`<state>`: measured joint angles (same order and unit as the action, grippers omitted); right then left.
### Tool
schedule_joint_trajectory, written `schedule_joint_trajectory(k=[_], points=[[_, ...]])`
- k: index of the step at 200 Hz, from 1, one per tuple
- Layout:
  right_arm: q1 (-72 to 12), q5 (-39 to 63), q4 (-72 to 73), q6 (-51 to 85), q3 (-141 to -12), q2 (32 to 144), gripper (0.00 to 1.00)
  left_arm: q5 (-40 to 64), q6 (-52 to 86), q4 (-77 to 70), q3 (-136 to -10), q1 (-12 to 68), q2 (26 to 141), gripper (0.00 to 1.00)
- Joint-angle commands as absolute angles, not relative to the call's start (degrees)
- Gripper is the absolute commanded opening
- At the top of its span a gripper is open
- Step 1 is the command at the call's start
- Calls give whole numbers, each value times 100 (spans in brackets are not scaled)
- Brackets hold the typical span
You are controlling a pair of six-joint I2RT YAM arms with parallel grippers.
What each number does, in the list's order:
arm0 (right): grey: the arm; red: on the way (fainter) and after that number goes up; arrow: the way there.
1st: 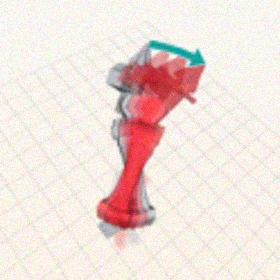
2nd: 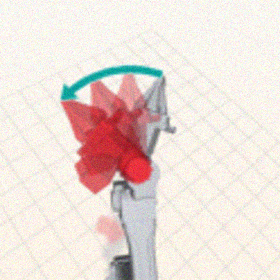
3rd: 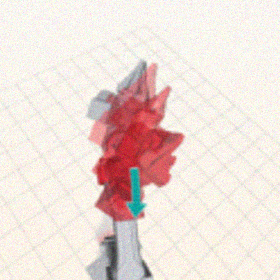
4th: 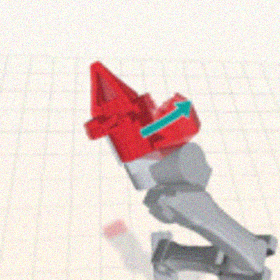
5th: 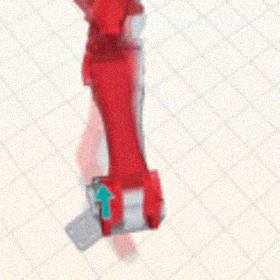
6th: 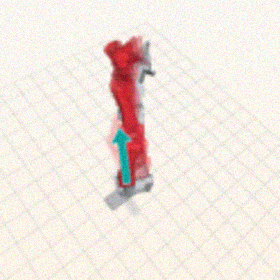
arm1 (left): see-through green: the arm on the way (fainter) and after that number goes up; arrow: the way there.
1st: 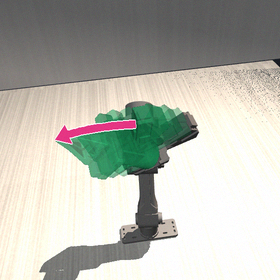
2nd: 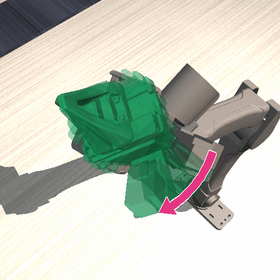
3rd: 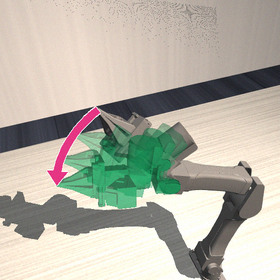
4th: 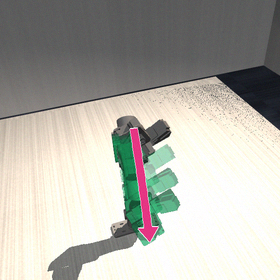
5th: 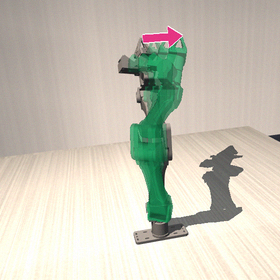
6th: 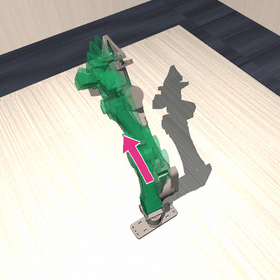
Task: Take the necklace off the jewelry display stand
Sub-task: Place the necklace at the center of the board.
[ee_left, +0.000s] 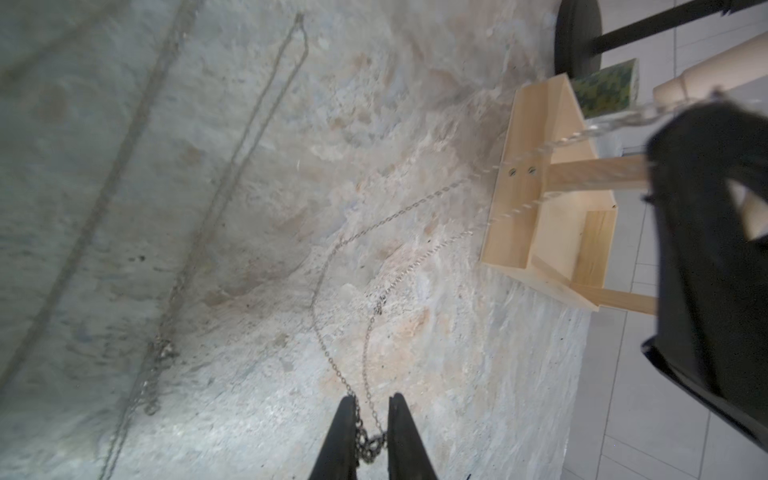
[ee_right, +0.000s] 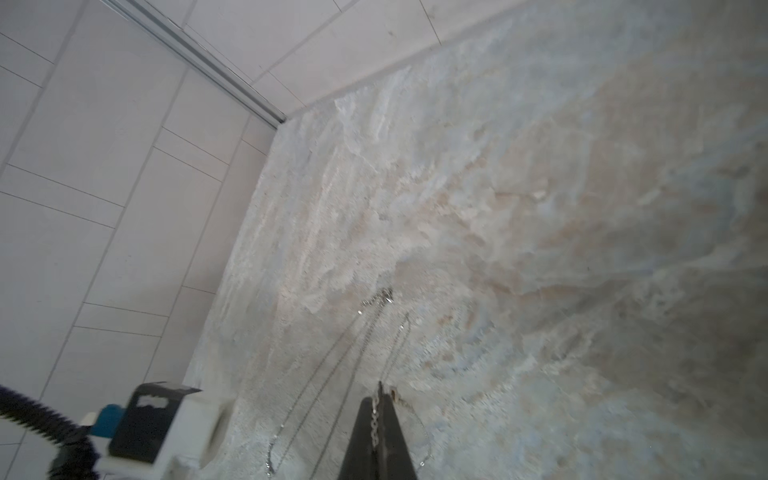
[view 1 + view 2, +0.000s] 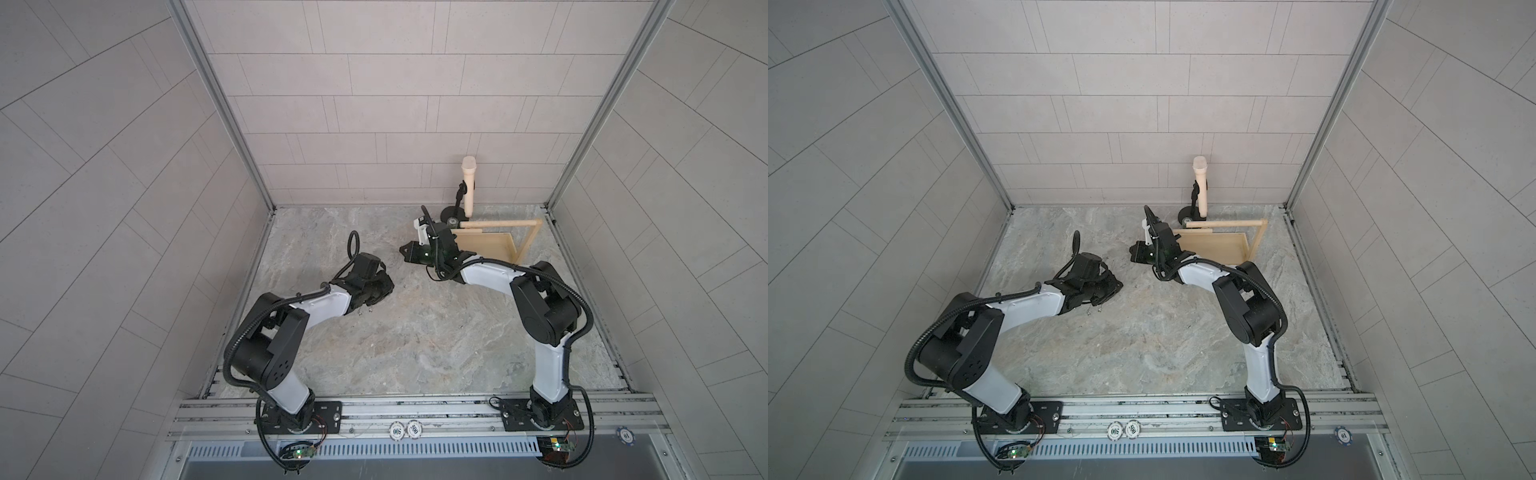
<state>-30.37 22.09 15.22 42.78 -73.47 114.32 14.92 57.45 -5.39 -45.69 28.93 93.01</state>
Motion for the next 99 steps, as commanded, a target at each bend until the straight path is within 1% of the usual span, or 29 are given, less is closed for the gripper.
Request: schedule_joint_trajectory(k=[1,33,99], points=[[-3056,2241,1597,4231,-7168,11479,0,1238,5572,-430,-4412,3009,9373,0],[-3090,2098,1357,4161,-7034,11487,0,1148,5590,-391,-4198,3063,9339,0],[-3188,1874,1316,4099,-6751,11488,0,1016,5392,-10,-3986,3250,9252,0]])
